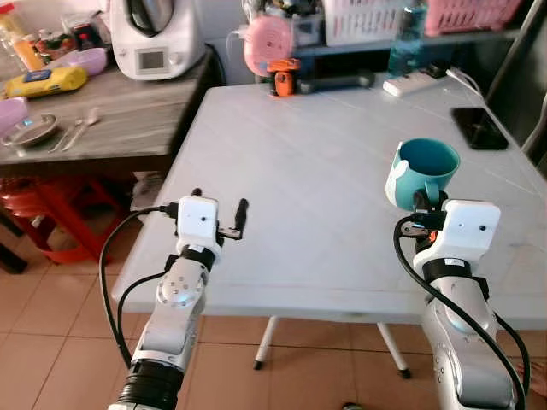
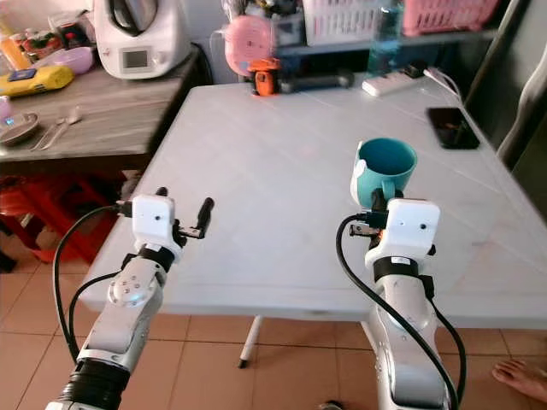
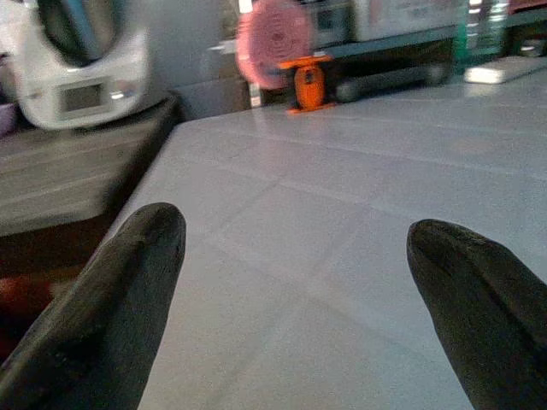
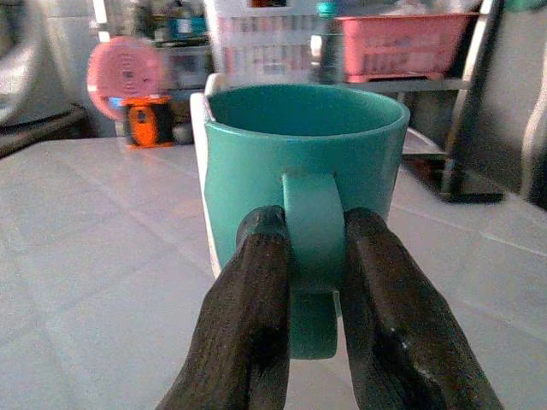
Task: Setting the table
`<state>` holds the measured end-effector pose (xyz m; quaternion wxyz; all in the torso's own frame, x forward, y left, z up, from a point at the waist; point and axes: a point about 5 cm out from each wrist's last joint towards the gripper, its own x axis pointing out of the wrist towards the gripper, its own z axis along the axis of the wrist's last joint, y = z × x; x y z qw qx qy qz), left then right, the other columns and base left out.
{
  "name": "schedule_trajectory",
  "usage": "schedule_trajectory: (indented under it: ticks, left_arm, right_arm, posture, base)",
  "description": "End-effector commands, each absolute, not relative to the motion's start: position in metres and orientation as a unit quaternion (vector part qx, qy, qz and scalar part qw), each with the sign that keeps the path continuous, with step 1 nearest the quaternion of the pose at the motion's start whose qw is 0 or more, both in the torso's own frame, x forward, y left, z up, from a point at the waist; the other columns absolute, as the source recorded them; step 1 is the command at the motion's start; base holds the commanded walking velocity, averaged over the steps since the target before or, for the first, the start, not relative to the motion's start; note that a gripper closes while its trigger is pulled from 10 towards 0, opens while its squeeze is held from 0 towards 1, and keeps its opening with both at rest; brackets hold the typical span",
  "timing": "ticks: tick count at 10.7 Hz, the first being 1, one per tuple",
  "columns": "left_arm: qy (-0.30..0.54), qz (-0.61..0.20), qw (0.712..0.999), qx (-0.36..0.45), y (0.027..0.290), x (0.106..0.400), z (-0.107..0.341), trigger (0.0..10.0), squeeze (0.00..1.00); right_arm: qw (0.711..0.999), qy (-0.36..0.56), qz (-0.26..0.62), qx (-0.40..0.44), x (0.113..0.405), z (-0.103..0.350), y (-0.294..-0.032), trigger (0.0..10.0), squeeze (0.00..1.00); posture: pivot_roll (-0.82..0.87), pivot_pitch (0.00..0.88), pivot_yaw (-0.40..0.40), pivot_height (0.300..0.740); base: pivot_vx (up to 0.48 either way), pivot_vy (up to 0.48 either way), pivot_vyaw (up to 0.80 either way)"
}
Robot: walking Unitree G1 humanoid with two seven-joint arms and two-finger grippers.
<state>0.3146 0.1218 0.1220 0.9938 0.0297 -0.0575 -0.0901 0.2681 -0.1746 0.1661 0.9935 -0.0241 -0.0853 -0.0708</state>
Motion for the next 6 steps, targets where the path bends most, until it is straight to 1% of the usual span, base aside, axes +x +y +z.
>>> schedule_trajectory:
  ticks: [1, 6]
  left_arm:
    - [-0.053, -0.081, 0.995, 0.035, 0.1298, 0.3140, 0.1192, 10.0, 0.00]
    - [-0.056, -0.086, 0.994, 0.037, 0.1286, 0.3151, 0.1206, 10.0, 0.00]
  right_arm:
    - [0.993, -0.101, -0.052, -0.020, 0.2700, 0.1741, -0.1640, 10.0, 0.00]
    - [0.993, -0.109, -0.045, -0.017, 0.2734, 0.1765, -0.1579, 10.0, 0.00]
  posture:
    - [-0.16, 0.068, 0.145, 0.740]
    - [-0.15, 0.064, 0.152, 0.740]
  base:
    - [0.000, 0.364, 0.00]
    - [0.000, 0.409, 0.00]
